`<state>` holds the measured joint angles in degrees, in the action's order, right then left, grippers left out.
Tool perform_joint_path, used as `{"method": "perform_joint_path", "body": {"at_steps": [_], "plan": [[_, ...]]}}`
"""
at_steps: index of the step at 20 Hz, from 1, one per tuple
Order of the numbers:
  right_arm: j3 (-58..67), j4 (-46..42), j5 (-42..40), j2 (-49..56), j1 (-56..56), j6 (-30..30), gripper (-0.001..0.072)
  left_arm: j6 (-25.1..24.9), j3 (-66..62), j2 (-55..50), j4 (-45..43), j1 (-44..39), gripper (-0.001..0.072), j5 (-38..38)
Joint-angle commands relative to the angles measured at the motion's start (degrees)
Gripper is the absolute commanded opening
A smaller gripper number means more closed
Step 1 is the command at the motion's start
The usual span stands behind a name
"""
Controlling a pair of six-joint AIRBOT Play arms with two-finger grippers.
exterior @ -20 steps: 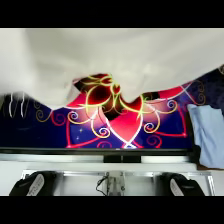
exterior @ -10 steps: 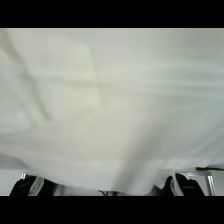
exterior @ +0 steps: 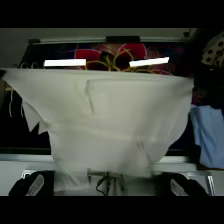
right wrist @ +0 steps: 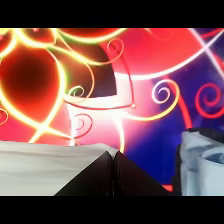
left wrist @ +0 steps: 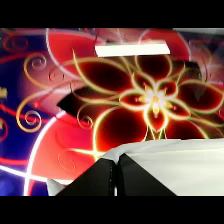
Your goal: Fold the shirts.
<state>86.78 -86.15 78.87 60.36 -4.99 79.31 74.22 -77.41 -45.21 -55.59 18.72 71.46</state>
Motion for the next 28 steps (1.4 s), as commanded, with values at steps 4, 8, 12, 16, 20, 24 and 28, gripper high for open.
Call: {"method": "perform_joint_path", "body": {"at_steps": [4,8,12,16,20,24,28], "plan": [[-7.9,6.8,-25.7,21.1,0.0,2.9,0.0054,-5.6,11.3,-22.7,1.7,-12.1,0.0027,-27.2],[-7.3,6.6,-39.0,27.2,-0.1,10.7,0.0053,-5.6,0.8,-40.3,5.1,-16.7,0.0027,-36.0],[-7.3,7.3,-46.6,32.1,0.8,12.2,0.0053,-5.6,-9.0,-53.8,5.6,-17.4,0.0028,-36.4],[-7.3,9.8,-51.8,36.1,2.2,12.3,0.0054,-5.6,-15.6,-60.9,5.7,-17.3,0.0028,-39.1],[-7.3,11.1,-49.6,38.3,2.5,12.2,0.0054,-5.6,-16.9,-65.0,5.7,-17.2,0.0028,-38.7],[-7.3,9.5,-42.6,36.7,1.9,12.2,0.0054,-5.6,-17.2,-64.9,5.6,-15.2,0.0029,-28.6],[-7.3,6.2,-27.0,34.4,1.9,11.6,0.0054,-5.5,-18.3,-64.8,4.2,-10.9,0.0028,-8.9]]}}
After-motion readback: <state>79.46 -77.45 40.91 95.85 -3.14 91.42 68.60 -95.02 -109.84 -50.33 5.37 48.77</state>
